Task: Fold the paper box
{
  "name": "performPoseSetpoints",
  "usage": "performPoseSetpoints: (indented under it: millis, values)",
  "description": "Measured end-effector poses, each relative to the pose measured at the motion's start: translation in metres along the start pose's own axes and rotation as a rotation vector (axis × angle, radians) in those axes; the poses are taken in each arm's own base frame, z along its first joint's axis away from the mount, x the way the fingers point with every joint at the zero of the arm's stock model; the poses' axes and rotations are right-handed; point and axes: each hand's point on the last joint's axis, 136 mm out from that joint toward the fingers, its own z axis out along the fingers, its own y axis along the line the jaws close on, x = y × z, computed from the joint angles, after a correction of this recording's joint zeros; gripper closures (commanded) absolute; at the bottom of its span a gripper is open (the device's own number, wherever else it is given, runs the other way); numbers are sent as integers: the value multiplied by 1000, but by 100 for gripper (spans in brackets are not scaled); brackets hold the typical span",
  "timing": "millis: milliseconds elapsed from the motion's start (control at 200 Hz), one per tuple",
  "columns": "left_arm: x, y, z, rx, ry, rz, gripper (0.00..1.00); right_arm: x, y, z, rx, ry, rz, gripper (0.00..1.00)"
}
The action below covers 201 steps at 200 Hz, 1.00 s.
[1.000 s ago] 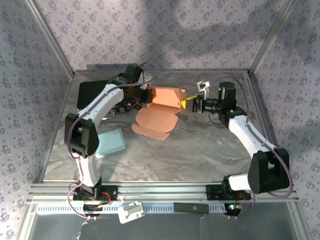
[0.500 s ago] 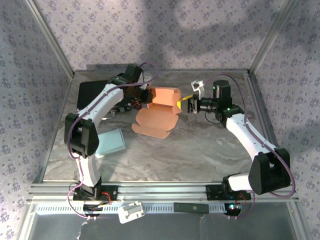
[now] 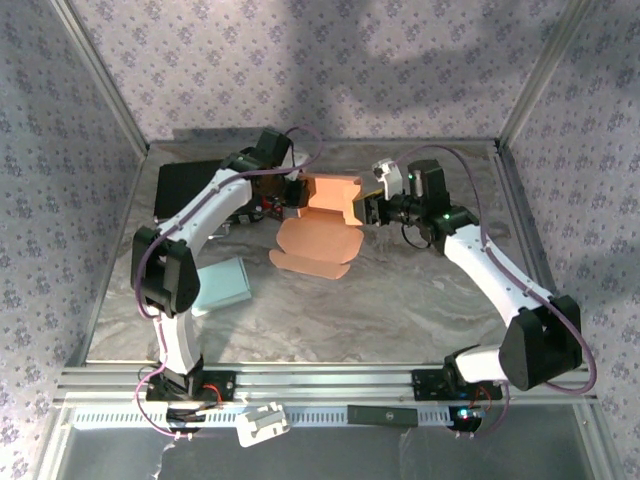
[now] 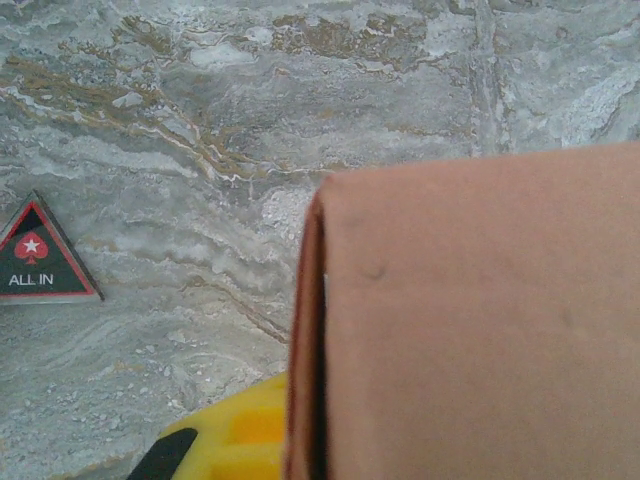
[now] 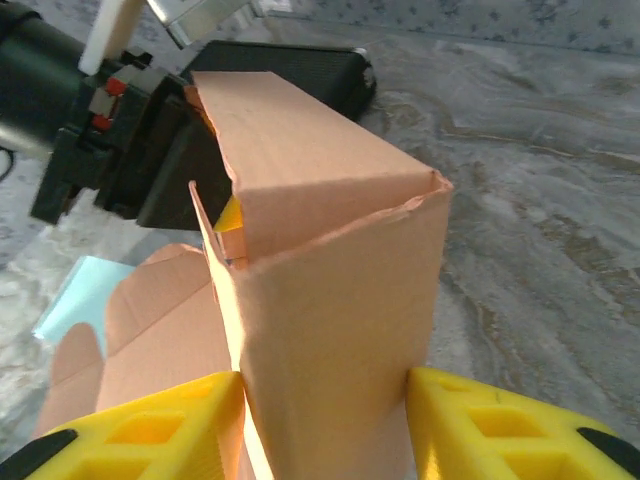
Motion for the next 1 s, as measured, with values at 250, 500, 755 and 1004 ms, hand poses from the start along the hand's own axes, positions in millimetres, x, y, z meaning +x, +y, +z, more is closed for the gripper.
performPoseSetpoints:
  millis: [250, 500, 755, 1004]
  values:
    - [1, 6, -1, -71, -1, -8, 100, 0, -10, 17, 165, 53, -40, 53]
    - [-4, 0, -5, -133, -26, 2, 100, -2, -26, 23, 384, 83, -71, 60]
    - [-2, 3, -10, -224, -30, -16, 100, 0, -39, 29, 596, 112, -88, 89]
    - [-3, -3, -14, -270, -49, -41, 100, -6, -42, 25, 740, 90, -64, 100]
